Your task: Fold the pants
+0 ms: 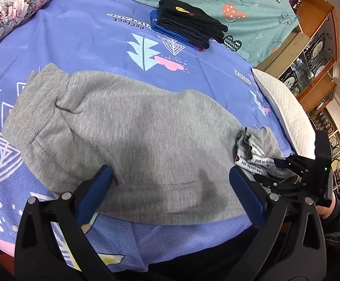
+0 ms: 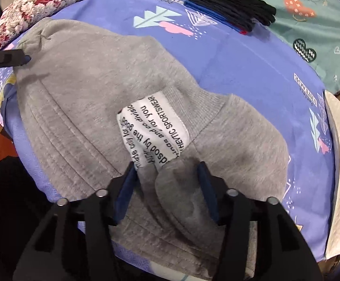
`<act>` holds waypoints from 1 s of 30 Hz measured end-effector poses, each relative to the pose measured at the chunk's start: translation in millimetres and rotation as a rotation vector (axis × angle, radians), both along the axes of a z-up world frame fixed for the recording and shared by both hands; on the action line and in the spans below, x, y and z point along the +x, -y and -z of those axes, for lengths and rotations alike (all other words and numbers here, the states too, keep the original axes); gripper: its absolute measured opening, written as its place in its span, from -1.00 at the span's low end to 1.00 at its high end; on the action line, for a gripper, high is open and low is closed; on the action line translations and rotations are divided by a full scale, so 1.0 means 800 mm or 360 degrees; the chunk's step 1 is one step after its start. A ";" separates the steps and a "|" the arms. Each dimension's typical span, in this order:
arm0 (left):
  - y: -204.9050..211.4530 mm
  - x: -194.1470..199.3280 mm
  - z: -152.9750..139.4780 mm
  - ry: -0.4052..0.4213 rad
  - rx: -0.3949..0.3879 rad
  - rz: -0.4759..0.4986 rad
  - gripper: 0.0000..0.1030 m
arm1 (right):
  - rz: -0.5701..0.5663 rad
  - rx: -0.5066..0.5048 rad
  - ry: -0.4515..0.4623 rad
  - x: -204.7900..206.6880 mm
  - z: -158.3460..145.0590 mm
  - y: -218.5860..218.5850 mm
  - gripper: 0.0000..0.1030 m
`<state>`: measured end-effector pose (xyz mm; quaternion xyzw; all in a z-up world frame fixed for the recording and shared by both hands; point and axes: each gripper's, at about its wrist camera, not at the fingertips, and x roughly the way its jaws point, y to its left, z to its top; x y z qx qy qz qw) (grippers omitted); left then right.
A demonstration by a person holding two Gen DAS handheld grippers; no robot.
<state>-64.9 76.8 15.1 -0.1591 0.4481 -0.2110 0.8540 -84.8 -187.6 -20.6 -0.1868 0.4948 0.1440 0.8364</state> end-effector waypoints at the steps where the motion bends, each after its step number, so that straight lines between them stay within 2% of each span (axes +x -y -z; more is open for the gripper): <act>1: -0.001 -0.001 -0.001 0.0002 -0.0002 -0.0002 0.96 | 0.0003 0.0009 0.0018 0.001 -0.003 0.001 -0.37; 2: -0.002 -0.002 -0.003 0.0006 -0.0004 -0.0005 0.96 | 0.0020 0.0052 0.0041 0.005 -0.010 0.006 -0.49; 5: -0.015 -0.012 -0.019 0.0047 -0.0019 -0.0049 0.96 | 0.0058 0.0211 0.0137 0.015 -0.050 0.023 -0.51; 8: -0.046 -0.023 -0.041 0.0097 -0.0061 -0.0135 0.96 | 0.0002 0.0331 0.0237 0.011 -0.089 0.015 -0.51; 9: -0.060 -0.025 -0.046 0.0091 -0.0085 -0.0178 0.96 | -0.0047 0.0333 0.0250 0.009 -0.092 0.003 -0.51; 11: -0.080 -0.024 -0.041 0.0029 -0.0107 -0.0253 0.96 | -0.0133 0.0248 0.0171 0.011 -0.068 -0.022 -0.46; 13: -0.103 -0.018 -0.021 -0.0098 -0.0164 -0.0355 0.96 | -0.0150 0.0103 -0.0007 0.021 -0.015 -0.036 -0.26; 14: -0.111 -0.016 -0.010 -0.0161 -0.0198 -0.0396 0.96 | -0.0150 0.0060 -0.0043 0.020 0.007 -0.038 -0.11; 15: -0.120 -0.013 0.004 -0.0234 -0.0252 -0.0441 0.96 | -0.0158 0.0058 0.0074 0.009 0.004 -0.038 -0.05; 17: -0.130 -0.008 0.024 -0.0323 -0.0361 -0.0479 0.96 | -0.0179 0.0074 0.0123 -0.005 -0.007 -0.041 -0.03; 18: -0.132 -0.003 0.033 -0.0356 -0.0418 -0.0491 0.96 | -0.0192 0.0158 0.0143 -0.013 -0.017 -0.038 0.14; 19: -0.132 0.001 0.034 -0.0346 -0.0427 -0.0505 0.96 | -0.0200 0.0273 0.0178 -0.021 -0.031 -0.032 0.22; 22: -0.118 0.020 0.040 -0.0378 -0.0450 -0.0503 0.96 | -0.0172 0.0482 0.0244 -0.033 -0.055 -0.020 0.32; 23: -0.111 0.028 0.041 -0.0376 -0.0411 -0.0514 0.96 | -0.0160 0.0536 0.0257 -0.034 -0.060 -0.018 0.49; 24: -0.107 0.034 0.041 -0.0375 -0.0395 -0.0526 0.96 | -0.0144 0.0584 0.0268 -0.036 -0.062 -0.015 0.78; 25: -0.104 0.038 0.042 -0.0376 -0.0389 -0.0546 0.96 | -0.0121 0.0633 0.0277 -0.038 -0.064 -0.009 0.90; 26: -0.104 0.041 0.042 -0.0378 -0.0392 -0.0574 0.96 | -0.0086 0.0723 0.0287 -0.040 -0.066 -0.002 0.97; 30: -0.108 0.047 0.046 -0.0411 -0.0478 -0.0660 0.96 | 0.0075 0.0886 0.0283 -0.037 -0.063 0.036 0.97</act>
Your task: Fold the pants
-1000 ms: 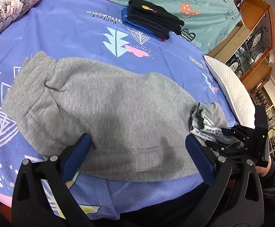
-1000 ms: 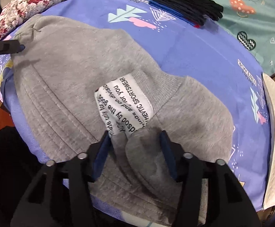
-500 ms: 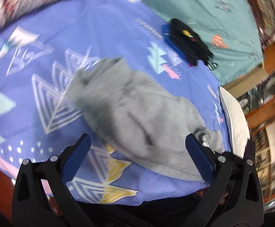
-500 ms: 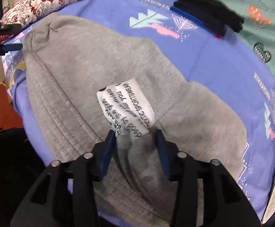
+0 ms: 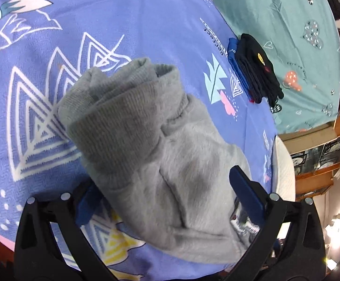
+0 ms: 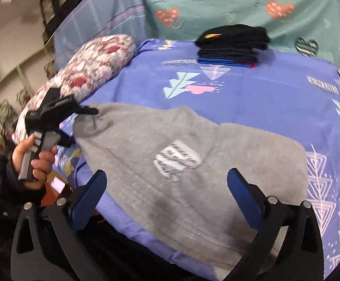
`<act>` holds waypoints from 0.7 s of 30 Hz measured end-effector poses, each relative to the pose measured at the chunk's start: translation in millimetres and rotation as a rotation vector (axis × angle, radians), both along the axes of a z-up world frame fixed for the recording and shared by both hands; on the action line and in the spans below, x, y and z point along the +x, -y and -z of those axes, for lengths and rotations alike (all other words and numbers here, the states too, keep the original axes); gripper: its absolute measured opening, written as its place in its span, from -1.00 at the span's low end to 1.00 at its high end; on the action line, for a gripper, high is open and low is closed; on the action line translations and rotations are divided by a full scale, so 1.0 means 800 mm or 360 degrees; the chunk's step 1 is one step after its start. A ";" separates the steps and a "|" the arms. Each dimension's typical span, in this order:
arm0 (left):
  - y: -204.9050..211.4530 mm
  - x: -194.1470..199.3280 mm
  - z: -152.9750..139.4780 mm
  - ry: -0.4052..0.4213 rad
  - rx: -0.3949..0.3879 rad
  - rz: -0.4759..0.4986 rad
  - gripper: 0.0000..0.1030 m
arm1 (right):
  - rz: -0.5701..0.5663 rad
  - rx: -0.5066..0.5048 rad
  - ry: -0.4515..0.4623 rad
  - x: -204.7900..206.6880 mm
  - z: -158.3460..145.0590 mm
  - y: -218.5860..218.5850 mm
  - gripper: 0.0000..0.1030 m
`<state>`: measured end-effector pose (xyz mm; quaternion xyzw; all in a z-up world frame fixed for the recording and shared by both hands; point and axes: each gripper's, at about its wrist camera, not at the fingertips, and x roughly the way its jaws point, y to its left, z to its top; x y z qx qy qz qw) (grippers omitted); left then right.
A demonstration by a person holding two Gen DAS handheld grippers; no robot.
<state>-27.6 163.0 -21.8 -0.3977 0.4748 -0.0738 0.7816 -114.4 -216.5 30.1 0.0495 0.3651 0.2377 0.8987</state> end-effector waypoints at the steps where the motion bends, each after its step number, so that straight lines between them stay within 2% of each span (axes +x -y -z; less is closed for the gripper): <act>1: 0.001 0.000 -0.001 0.0013 0.0010 -0.0006 0.90 | 0.0042 0.0033 0.0001 0.001 0.000 0.010 0.97; 2: 0.003 -0.002 -0.002 0.0035 0.0011 -0.0016 0.59 | 0.0097 0.0073 0.0009 0.001 0.000 0.025 0.97; 3: 0.005 -0.004 -0.003 0.0043 0.0048 -0.0036 0.41 | 0.0139 0.0081 0.0012 0.002 -0.001 0.035 0.97; 4: 0.006 -0.008 -0.005 0.0053 0.0110 -0.0077 0.09 | 0.0172 0.0071 0.0009 0.002 0.000 0.042 0.97; 5: 0.005 -0.010 -0.005 0.0045 0.0146 -0.0108 -0.15 | 0.0193 0.0057 0.0007 0.001 0.002 0.049 0.97; 9: -0.007 -0.011 0.006 -0.0012 0.0046 -0.0190 -0.14 | 0.0235 0.0084 -0.0043 0.004 0.014 0.065 0.97; 10: -0.008 -0.010 0.008 -0.0024 0.0021 -0.0201 -0.02 | 0.0237 0.0095 -0.0057 0.006 0.017 0.067 0.97; 12: -0.006 -0.007 0.010 -0.0029 -0.0006 -0.0218 0.02 | 0.0236 0.0125 -0.0073 0.004 0.021 0.073 0.97; 13: -0.003 -0.005 0.007 -0.0011 0.0007 -0.0206 -0.02 | 0.0234 0.0136 -0.0069 0.004 0.021 0.075 0.97; 14: 0.001 -0.005 0.002 0.0019 0.0058 -0.0203 -0.32 | 0.0232 0.0144 -0.0056 0.002 0.020 0.077 0.97; 15: 0.003 -0.006 0.000 0.0028 0.0084 -0.0216 -0.46 | 0.0238 0.0142 -0.0046 -0.001 0.020 0.080 0.97; 19: 0.007 -0.017 -0.018 0.0128 0.0105 -0.0224 -0.65 | 0.0300 0.0142 -0.0034 -0.004 0.020 0.099 0.86; 21: 0.020 -0.025 -0.041 0.0221 0.0181 -0.0202 -0.67 | 0.0362 0.0168 -0.0044 -0.004 0.020 0.119 0.81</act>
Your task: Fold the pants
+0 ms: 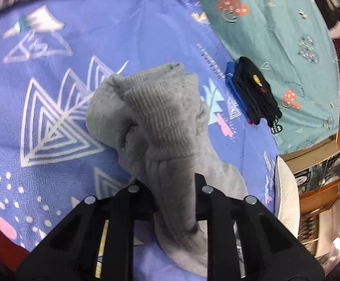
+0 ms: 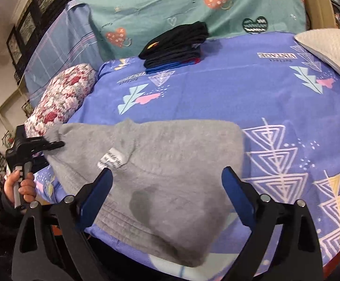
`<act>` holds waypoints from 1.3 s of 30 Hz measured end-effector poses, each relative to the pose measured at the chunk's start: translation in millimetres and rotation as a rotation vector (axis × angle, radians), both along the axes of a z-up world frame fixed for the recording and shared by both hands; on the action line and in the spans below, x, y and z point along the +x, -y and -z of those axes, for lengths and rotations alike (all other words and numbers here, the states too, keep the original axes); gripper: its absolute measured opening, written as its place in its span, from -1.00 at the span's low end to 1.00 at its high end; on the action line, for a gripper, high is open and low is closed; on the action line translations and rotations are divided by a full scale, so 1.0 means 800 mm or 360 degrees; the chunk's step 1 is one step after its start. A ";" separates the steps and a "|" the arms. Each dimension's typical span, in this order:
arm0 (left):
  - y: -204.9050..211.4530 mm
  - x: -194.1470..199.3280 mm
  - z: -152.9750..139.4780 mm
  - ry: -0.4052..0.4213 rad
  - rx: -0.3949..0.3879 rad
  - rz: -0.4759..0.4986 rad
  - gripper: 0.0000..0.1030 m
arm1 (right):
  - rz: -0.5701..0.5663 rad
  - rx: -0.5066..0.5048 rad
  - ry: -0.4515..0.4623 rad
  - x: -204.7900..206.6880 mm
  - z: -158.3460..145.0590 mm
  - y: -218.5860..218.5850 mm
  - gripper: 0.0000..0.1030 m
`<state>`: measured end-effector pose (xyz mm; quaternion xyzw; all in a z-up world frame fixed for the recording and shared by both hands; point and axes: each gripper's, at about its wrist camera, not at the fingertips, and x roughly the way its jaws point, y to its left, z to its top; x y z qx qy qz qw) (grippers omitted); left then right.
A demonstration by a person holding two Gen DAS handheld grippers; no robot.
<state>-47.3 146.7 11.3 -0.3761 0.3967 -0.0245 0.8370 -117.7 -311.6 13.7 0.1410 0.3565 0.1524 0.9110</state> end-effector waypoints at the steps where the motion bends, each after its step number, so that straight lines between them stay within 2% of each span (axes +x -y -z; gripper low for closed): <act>1: 0.012 -0.005 -0.018 0.0068 0.0072 0.0026 -0.67 | 0.0024 0.0011 -0.0001 0.000 0.000 0.008 0.80; 3: 0.042 -0.014 -0.055 0.0209 0.0228 0.0099 -0.67 | 0.0086 0.0037 0.0013 -0.002 -0.003 0.030 0.78; 5: 0.084 -0.022 -0.092 0.0350 0.0357 0.0240 -0.67 | 0.0145 0.0049 0.0042 -0.006 -0.008 0.051 0.78; 8: 0.166 -0.034 -0.133 0.0520 0.0519 0.0548 -0.68 | 0.0184 0.0145 0.0070 -0.010 -0.022 0.078 0.78; 9: 0.208 -0.038 -0.140 0.0563 0.0576 0.0721 -0.68 | 0.0181 0.0188 0.0076 -0.010 -0.026 0.084 0.78; 11: 0.270 -0.043 -0.134 0.0561 0.0647 0.0987 -0.64 | 0.0127 0.0337 0.0049 -0.005 -0.033 0.096 0.86; 12: 0.313 -0.042 -0.116 0.0500 0.0703 0.1186 -0.56 | 0.0072 0.0413 0.0015 0.001 -0.032 0.097 0.97; 13: 0.346 -0.039 -0.094 0.0418 0.0744 0.1359 -0.48 | 0.0008 0.0482 -0.0028 0.008 -0.029 0.095 0.97; 15: 0.387 -0.034 -0.048 0.0272 0.0838 0.1546 -0.42 | -0.0074 0.0581 -0.0128 0.023 -0.017 0.088 0.97; 16: 0.398 -0.036 -0.034 0.0240 0.0900 0.1583 -0.40 | -0.0102 0.0621 -0.0189 0.030 -0.008 0.084 0.97; 17: 0.402 -0.041 -0.031 0.0265 0.0941 0.1587 -0.41 | -0.0122 0.0652 -0.0275 0.038 0.002 0.078 0.97; 18: 0.403 -0.050 -0.038 0.0322 0.1006 0.1583 -0.41 | -0.0143 0.0668 -0.0332 0.041 0.010 0.072 0.97; 20: 0.399 -0.058 -0.051 0.0366 0.1059 0.1590 -0.38 | -0.0181 0.0684 -0.0429 0.046 0.021 0.063 0.97; 25: 0.376 -0.085 -0.079 0.0413 0.1141 0.1612 -0.24 | -0.0284 0.0799 -0.0386 0.045 0.000 0.057 0.97; 27: 0.368 -0.102 -0.092 0.0458 0.1170 0.1614 -0.05 | -0.0310 0.0779 -0.0377 0.043 -0.009 0.048 0.97; 29: 0.364 -0.110 -0.110 0.0551 0.1091 0.1627 0.95 | -0.0365 0.0790 -0.0410 0.045 -0.010 0.038 0.97; 30: 0.358 -0.117 -0.125 0.0673 0.1015 0.1614 0.96 | -0.0394 0.0819 -0.0442 0.047 -0.008 0.033 0.97; 32: 0.355 -0.121 -0.134 0.0752 0.1004 0.1605 0.96 | -0.0396 0.0818 -0.0497 0.051 -0.003 0.022 0.97; 34: 0.362 -0.110 -0.133 0.0710 0.0971 0.1628 0.96 | -0.0383 0.0803 -0.0517 0.057 -0.002 0.015 0.97; 36: 0.357 -0.103 -0.126 0.0648 0.0933 0.1649 0.96 | -0.0385 0.0712 -0.0591 0.063 0.006 0.005 0.96; 39: 0.328 -0.092 -0.115 0.0581 0.0924 0.1567 0.96 | -0.0407 0.0557 -0.0624 0.061 0.012 -0.009 0.93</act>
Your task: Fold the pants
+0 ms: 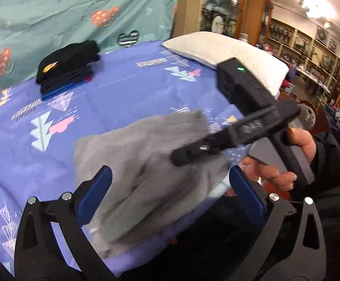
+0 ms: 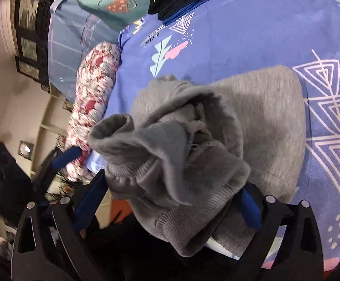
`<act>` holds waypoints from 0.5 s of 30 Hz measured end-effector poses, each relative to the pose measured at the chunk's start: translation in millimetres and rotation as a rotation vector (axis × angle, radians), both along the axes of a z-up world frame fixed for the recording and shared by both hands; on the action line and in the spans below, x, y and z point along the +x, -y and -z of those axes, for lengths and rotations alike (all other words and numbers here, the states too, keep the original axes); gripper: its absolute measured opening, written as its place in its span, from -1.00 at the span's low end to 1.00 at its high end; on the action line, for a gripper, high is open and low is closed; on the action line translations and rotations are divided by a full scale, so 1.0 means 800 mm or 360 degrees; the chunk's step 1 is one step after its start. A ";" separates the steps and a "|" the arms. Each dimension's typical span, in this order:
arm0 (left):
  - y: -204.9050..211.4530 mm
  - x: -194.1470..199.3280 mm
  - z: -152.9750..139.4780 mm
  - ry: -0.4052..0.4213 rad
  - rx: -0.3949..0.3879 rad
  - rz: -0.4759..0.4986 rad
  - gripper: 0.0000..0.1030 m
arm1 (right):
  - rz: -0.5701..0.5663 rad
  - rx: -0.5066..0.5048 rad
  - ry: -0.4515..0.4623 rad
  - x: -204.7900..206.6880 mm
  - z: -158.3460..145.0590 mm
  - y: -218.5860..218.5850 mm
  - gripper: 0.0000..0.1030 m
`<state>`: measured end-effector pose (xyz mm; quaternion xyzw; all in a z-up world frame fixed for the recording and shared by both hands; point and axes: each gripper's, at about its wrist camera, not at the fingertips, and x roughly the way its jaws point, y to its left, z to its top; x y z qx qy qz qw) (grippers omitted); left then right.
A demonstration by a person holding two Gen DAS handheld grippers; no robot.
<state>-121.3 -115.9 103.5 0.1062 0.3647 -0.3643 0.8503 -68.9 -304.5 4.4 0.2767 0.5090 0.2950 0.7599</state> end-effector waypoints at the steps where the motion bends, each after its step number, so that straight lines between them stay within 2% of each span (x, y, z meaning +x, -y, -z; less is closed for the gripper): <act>1: -0.015 0.009 0.008 -0.0032 -0.0006 -0.0056 0.96 | -0.0011 -0.0020 0.0025 -0.002 -0.002 -0.003 0.89; 2: -0.025 0.021 0.019 -0.0071 -0.0010 -0.0103 0.96 | -0.0028 -0.0027 0.0058 -0.003 -0.005 -0.008 0.69; 3: -0.041 0.037 0.036 -0.0181 -0.0036 -0.0166 0.96 | -0.0023 -0.0042 0.0081 -0.004 -0.004 -0.008 0.39; 4: -0.049 0.046 0.049 -0.0273 -0.0074 -0.0180 0.96 | -0.0009 -0.0071 0.0120 -0.004 -0.007 -0.010 0.21; 5: -0.055 0.052 0.059 -0.0347 -0.0117 -0.0179 0.96 | -0.0007 -0.0051 0.0177 -0.003 -0.015 -0.012 -0.10; 6: -0.058 0.058 0.068 -0.0427 -0.0168 -0.0170 0.96 | 0.0001 -0.0018 0.0214 -0.002 -0.020 -0.010 -0.17; 8: -0.050 0.056 0.068 -0.0438 -0.0203 -0.0129 0.96 | 0.0043 -0.0040 0.0332 -0.003 -0.049 -0.003 -0.25; 11: -0.021 0.040 0.048 -0.0323 -0.0222 0.0021 0.96 | 0.0082 -0.0136 0.0463 -0.016 -0.091 0.014 -0.26; 13: -0.008 0.036 0.054 -0.0310 -0.0180 0.0079 0.96 | 0.0125 -0.0266 0.0425 -0.019 -0.089 0.030 -0.13; 15: 0.004 0.045 0.078 -0.0400 -0.0123 0.0107 0.96 | 0.0120 -0.0380 0.0281 -0.010 -0.052 0.040 0.48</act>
